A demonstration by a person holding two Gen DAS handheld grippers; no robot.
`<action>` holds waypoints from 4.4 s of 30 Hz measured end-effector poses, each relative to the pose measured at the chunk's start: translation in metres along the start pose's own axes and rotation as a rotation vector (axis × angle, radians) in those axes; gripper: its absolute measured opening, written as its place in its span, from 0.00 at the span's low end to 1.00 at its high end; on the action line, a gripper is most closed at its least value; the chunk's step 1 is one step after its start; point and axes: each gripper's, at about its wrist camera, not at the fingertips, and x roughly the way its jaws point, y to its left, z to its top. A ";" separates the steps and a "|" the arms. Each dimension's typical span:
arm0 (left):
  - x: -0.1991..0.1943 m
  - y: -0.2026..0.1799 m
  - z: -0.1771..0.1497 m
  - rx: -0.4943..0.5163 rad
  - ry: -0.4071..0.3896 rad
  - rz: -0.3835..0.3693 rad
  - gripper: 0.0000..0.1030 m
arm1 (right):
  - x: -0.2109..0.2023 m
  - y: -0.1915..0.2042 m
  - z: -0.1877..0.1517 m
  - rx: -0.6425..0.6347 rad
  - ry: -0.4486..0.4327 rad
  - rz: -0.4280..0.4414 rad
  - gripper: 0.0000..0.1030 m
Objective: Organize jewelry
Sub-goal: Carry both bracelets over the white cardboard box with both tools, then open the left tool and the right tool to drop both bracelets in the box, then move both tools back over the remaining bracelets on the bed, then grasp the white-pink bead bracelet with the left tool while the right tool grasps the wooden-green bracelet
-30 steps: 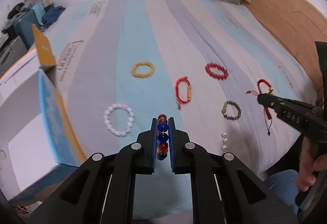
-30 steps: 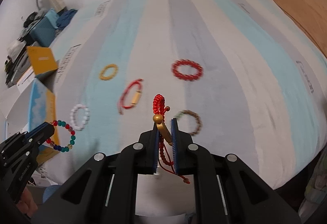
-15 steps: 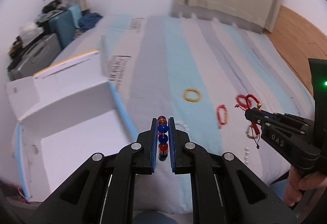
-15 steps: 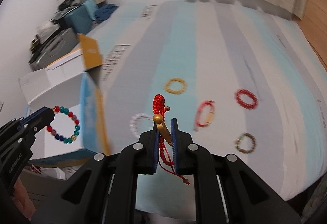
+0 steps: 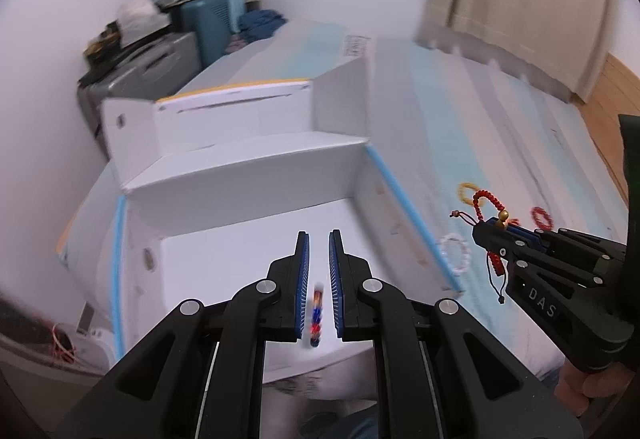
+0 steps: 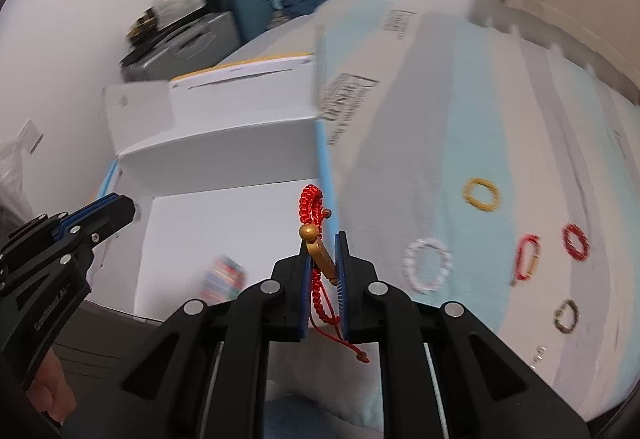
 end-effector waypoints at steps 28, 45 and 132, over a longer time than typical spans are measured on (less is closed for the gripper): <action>0.099 0.091 -0.066 -0.141 0.266 0.098 0.10 | 0.128 0.052 -0.018 -0.049 0.257 0.049 0.10; 0.106 0.095 -0.073 -0.150 0.278 0.137 0.34 | 0.138 0.057 -0.024 -0.057 0.255 0.053 0.45; 0.246 -0.256 -0.072 0.212 0.174 -0.090 0.92 | 0.102 -0.365 -0.153 0.364 0.203 -0.269 0.73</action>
